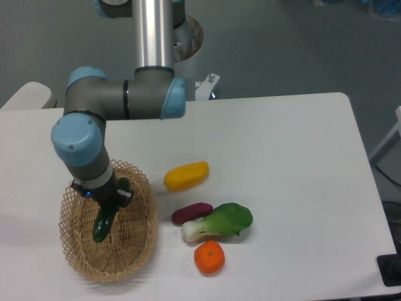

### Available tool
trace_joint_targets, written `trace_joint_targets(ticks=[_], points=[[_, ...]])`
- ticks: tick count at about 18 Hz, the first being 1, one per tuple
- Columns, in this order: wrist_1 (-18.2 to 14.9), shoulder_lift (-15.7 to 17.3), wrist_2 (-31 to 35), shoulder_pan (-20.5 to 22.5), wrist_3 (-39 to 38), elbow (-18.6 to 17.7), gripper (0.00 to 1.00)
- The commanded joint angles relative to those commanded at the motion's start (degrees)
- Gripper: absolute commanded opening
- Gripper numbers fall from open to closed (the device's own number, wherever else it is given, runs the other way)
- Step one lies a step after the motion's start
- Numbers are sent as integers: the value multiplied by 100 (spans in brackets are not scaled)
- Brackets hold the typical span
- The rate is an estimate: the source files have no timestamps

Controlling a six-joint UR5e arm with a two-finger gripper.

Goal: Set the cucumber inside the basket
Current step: 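Carry the cucumber over the wicker basket and lower it inside, then open the gripper to release the cucumber into the basket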

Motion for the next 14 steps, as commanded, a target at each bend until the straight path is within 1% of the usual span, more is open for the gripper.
trace_joint_targets(ticks=[1,2,6,11,13,14], points=[[105,-27,10,-18,-88,-9,26],[133,-79,18,-27,-115,-17,26],[159,-115,-17,-36,-89,-44,26],[159,-150,1,-45,-98,-44,28],[159,-150,1,-45,-98,-44,34],[159,-159,1,-36,-89,-44,35]])
